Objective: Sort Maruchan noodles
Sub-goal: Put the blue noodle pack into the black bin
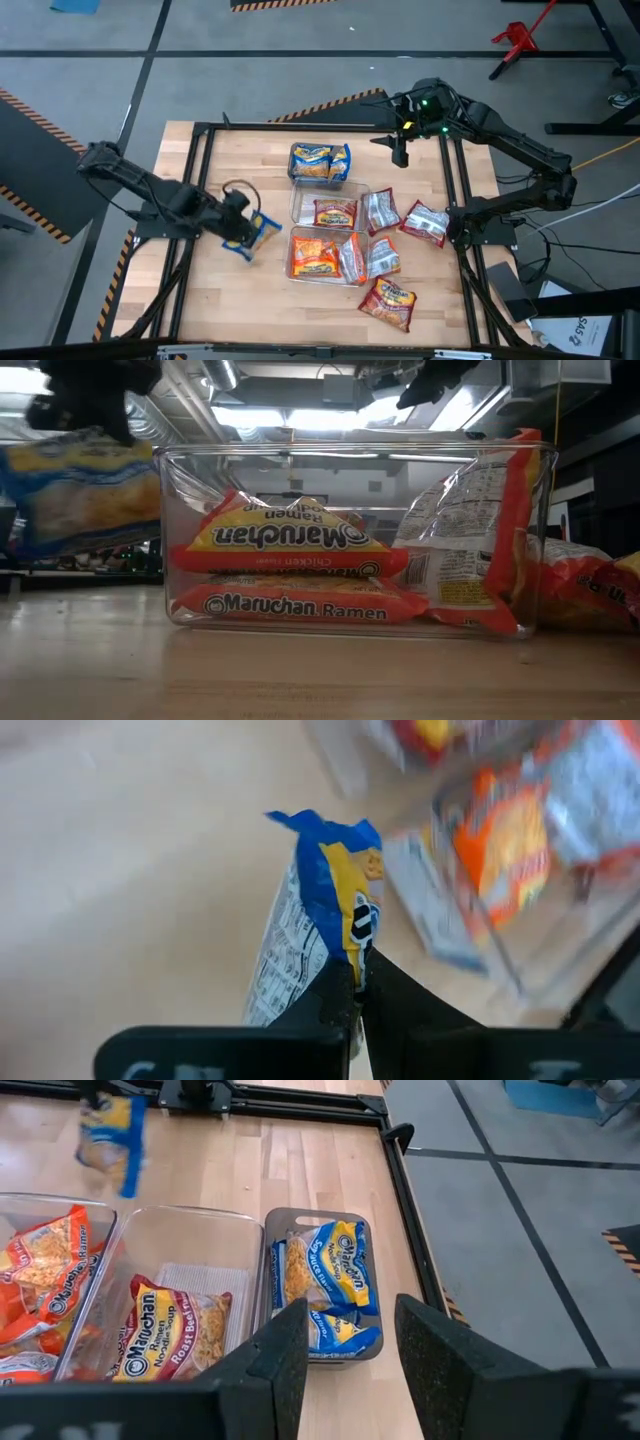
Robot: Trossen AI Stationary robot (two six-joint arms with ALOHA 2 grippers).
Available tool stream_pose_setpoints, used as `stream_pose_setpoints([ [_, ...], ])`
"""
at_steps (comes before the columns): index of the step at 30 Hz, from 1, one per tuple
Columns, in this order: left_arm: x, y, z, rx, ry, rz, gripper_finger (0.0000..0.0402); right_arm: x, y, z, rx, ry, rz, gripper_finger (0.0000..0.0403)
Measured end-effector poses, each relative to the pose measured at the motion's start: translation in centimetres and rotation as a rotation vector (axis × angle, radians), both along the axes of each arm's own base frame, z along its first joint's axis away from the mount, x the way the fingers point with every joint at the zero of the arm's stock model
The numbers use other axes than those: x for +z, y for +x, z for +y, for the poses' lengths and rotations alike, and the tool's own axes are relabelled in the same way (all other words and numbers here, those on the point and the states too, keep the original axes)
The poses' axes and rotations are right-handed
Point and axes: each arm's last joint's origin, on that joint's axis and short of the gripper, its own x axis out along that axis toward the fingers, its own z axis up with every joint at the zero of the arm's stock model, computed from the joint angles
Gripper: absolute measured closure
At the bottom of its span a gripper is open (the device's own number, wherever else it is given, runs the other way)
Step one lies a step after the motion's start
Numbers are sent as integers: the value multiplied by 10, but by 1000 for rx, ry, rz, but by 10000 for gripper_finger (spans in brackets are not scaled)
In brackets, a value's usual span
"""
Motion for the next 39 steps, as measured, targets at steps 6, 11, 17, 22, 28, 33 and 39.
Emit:
stream_pose_setpoints([
  [6,16,-7,37,58,106,-82,399,-1,0,0,-3,-7,10,265],
  [11,29,-13,69,127,246,-150,399,-1,0,0,7,-22,13,265],
  [17,39,-11,106,149,384,-196,399,-1,0,0,11,-27,14,265],
  [22,44,-4,139,116,422,-268,399,-1,0,0,17,-35,16,265],
  [28,53,0,179,62,420,-282,399,-1,-1,0,18,-37,17,265],
  [33,83,12,212,-21,478,-293,399,-1,-1,0,20,-40,18,265],
  [39,108,29,246,-121,488,-273,399,-1,-1,0,20,-38,21,265],
])
